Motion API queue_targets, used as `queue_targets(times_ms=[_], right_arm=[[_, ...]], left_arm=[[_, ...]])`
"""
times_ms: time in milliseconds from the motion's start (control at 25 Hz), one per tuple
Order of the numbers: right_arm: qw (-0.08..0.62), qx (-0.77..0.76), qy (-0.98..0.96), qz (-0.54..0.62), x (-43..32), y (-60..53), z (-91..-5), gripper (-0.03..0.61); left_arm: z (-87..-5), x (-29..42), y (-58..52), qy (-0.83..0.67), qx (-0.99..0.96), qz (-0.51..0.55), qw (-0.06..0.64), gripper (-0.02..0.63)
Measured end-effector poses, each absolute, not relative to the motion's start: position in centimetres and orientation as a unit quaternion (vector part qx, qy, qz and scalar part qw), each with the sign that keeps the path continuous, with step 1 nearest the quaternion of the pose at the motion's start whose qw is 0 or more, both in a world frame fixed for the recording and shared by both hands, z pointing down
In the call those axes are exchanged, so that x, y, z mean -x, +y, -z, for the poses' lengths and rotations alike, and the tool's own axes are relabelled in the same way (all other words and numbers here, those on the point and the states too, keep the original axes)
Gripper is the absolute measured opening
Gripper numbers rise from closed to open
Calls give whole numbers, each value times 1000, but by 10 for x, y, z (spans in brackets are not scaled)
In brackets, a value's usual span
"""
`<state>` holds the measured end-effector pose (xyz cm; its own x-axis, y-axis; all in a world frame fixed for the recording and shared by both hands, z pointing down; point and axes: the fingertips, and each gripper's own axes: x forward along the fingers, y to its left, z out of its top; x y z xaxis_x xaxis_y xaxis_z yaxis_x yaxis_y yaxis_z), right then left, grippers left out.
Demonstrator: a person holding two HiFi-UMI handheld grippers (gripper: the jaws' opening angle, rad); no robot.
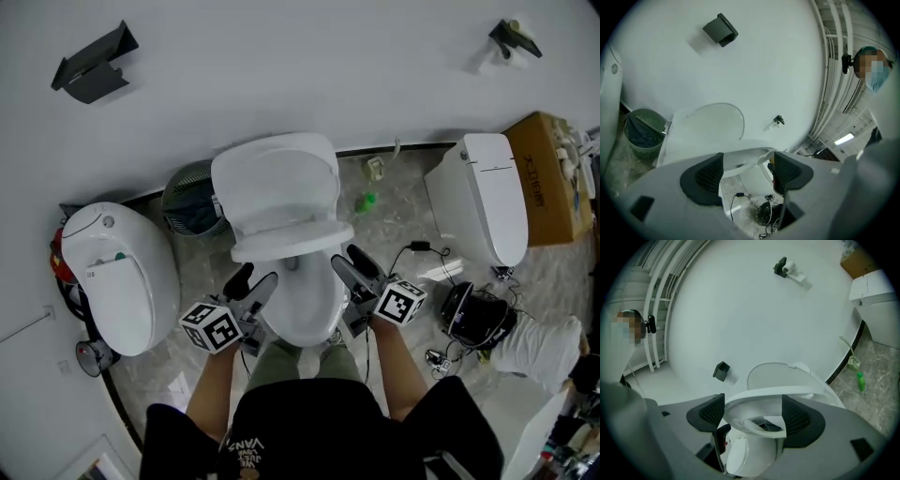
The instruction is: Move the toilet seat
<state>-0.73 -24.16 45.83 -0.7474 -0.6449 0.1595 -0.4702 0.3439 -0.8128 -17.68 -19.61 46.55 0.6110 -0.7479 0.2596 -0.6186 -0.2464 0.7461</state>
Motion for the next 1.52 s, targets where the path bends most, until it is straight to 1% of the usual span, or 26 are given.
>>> queue_targets(times_ms=[200, 360, 640, 840, 960, 1000, 1040, 1280, 1520], right_arm=[[89, 382, 822, 412, -1, -249, -444, 325], [77, 406, 827, 380, -7, -246, -436, 267], [58, 417, 825, 377, -14, -233, -437, 224], [47, 424, 817, 388, -21, -222, -444, 212], [41, 425, 815, 392, -23, -221, -447, 205], [40, 425, 814, 394, -23, -221, -448, 201], [39, 425, 814, 395, -23, -221, -449, 196], [36, 418, 817, 395, -22, -224, -447, 187], [26, 413, 821, 393, -28, -221, -447, 185]], left_arm=[[-461, 183, -224, -449, -793, 63, 407, 336], [-462, 188, -246, -469, -800, 48, 371, 331], [-464, 198, -285, -490, -802, 35, 339, 318], [-466, 203, -307, -501, -800, 22, 328, 310], [-463, 202, -314, -504, -804, 16, 316, 275], [-462, 200, -316, -503, -807, 15, 310, 247], [-461, 199, -318, -503, -809, 12, 304, 236], [-459, 197, -329, -510, -811, -4, 286, 229], [-466, 201, -341, -517, -806, -19, 286, 253]])
